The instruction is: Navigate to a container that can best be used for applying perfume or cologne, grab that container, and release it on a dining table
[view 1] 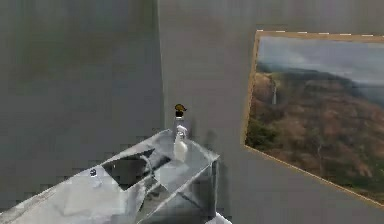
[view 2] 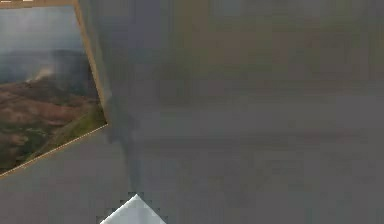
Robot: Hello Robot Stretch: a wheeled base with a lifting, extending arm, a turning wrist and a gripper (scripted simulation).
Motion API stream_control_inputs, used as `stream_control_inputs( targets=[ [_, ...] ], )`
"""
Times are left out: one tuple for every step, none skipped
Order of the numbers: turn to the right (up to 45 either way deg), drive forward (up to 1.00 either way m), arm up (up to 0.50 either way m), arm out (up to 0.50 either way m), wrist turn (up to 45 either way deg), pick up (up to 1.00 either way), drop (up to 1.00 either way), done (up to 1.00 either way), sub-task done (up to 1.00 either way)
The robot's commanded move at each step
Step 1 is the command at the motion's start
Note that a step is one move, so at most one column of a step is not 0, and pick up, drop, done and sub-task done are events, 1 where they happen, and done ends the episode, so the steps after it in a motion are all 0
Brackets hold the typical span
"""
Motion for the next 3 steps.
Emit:
stream_control_inputs(
  targets=[
    [45.0, 0.00, 0.00, 0.00, 0.0, 0.00, 0.00, 0.00, 0.00],
    [0.0, 0.70, 0.00, 0.00, 0.0, 0.00, 0.00, 0.00, 0.00],
    [3.0, 0.00, 0.00, 0.00, 0.0, 0.00, 0.00, 0.00, 0.00]
  ],
)
